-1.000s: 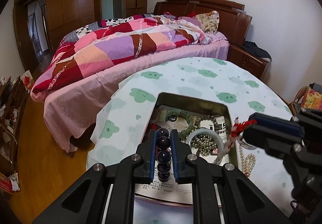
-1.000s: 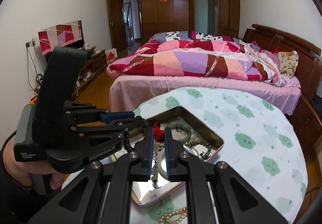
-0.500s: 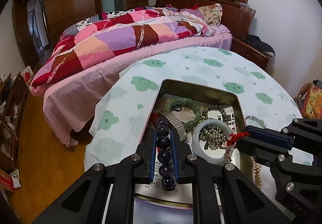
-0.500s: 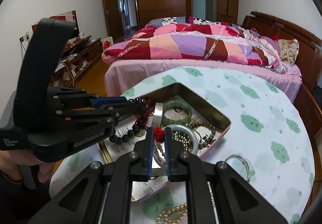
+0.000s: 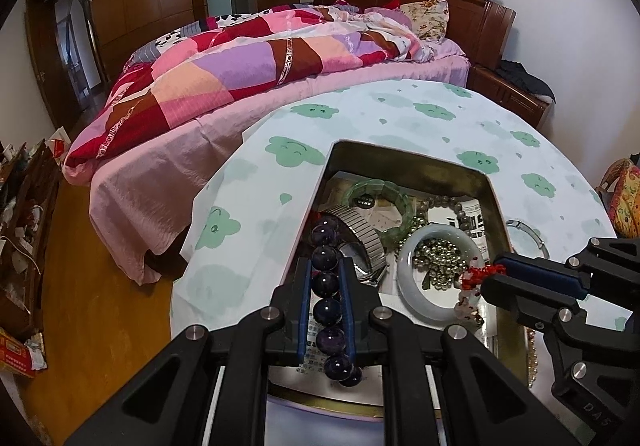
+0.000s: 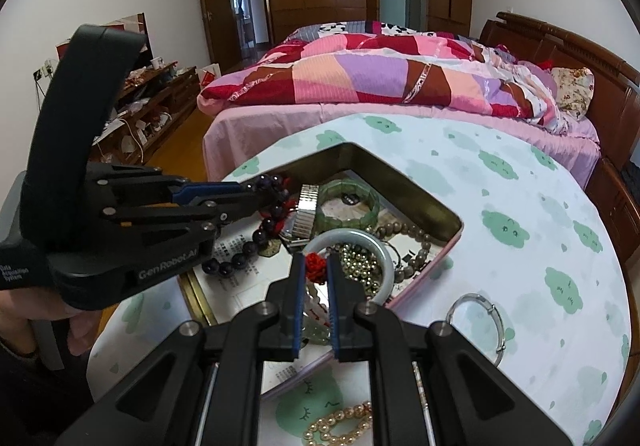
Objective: Organize jewelry
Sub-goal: 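Carry the dark bead bracelet into the tin and open both grippers, then move both open grippers back to the remaining jewelry on the cloth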
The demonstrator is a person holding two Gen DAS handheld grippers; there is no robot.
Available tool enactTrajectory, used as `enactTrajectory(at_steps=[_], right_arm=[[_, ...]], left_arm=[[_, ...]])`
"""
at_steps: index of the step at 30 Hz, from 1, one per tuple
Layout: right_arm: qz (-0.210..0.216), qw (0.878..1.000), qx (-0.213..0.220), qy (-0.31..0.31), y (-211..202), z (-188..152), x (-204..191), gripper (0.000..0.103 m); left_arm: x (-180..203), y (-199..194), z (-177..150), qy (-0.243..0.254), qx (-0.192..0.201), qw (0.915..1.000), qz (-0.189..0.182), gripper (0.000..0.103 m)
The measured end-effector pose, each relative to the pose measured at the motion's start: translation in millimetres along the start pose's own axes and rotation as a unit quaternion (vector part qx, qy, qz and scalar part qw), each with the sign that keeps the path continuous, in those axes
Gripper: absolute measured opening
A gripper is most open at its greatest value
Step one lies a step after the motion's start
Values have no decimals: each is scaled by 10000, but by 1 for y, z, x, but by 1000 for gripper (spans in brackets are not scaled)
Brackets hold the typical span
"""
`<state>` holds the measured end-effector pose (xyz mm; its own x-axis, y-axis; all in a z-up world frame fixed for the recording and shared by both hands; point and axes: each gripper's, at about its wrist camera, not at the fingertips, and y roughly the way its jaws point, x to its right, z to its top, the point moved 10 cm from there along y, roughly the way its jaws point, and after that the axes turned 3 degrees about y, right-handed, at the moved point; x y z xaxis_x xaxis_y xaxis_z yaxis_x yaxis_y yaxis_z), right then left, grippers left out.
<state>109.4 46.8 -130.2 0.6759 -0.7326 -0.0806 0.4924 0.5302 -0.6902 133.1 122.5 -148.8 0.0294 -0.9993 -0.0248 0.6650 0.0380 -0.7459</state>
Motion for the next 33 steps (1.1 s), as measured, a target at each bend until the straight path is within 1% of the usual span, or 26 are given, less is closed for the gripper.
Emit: enactTrajectory(at_steps=[6,8,9,13,14,15,16,17,18,22,24,25,27,30,33], right_arm=[[-13,10000,-42,37,3,-3,3,13],[11,10000,-50,76,4,-5,3,18],[14,9999,-48,102,4,-6,4,18],[67,9998,-106,176,5,-8,5,20],[84,9997,-106,194,4,-8,6,23],[96,9997,-105,221,4,-9,7,27],[104,9996,-105,243,3,-9,8,35],[121,9995,-99,269,2,-10,9,40],[127,9995,-88,281,1,-10,10,41],[95,9995,-28,300,-6,-10,14,54],[50,9996,36,282,-12,-11,17,56],[26,9995,62,304,-14,-11,19,57],[29,9993,125,354,-21,-13,24,59],[-64,9987,193,460,-29,-18,39,59],[-277,9966,216,740,-36,-27,70,59]], left_arm=[[-2,1,-1,-22,-9,10000,72,14],[-2,1,-1,-23,-35,9999,115,15],[-2,1,-1,-11,-41,9999,117,17],[2,1,-2,1,-58,9999,108,28],[4,1,-2,9,-65,9999,103,33],[5,0,-2,18,-68,9999,91,35],[7,0,-2,23,-63,9999,84,38],[8,-1,-2,34,-55,10000,76,42],[9,-2,-2,44,-51,10000,68,43],[12,-7,1,50,-10,10000,36,52],[12,-13,5,46,89,9999,98,64],[11,-16,6,39,130,9998,121,72],[13,-23,11,52,250,9996,93,73],[13,-27,12,32,292,9995,113,73],[13,-26,12,-42,294,9995,124,73]])
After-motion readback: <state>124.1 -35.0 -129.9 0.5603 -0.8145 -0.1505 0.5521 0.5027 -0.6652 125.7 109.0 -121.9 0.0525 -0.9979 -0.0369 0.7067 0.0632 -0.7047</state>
